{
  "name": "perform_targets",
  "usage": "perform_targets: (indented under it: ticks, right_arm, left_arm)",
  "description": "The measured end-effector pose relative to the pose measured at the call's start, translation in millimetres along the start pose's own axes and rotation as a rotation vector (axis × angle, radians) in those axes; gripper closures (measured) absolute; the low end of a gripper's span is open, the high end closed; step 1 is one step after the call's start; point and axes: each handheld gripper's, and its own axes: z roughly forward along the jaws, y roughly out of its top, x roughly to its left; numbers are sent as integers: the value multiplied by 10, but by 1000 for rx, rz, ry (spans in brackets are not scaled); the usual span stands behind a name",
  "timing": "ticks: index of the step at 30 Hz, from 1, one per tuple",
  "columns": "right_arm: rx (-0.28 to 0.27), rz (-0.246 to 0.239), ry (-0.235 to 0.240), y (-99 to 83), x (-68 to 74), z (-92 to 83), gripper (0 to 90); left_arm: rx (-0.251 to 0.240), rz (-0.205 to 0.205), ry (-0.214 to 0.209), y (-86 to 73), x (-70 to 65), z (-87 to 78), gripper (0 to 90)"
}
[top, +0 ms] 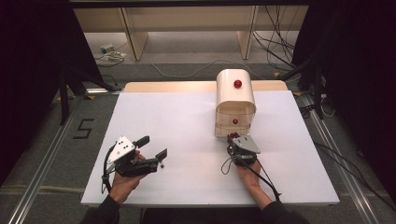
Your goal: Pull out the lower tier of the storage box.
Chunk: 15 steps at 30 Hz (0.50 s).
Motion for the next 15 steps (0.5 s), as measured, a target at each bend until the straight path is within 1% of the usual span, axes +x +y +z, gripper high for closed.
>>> perform_targets:
  ticks: [4, 9, 15]
  right_arm:
    - [0, -3, -23, 1, 16, 3, 725]
    - [-1, -2, -36, 2, 31, 3, 727]
    - [4, 9, -28, 6, 26, -2, 733]
  left_arm:
    - [3, 2, 0, 0, 0, 3, 157]
    - [3, -4, 6, 1, 2, 5, 157]
    - [6, -4, 11, 2, 8, 2, 158]
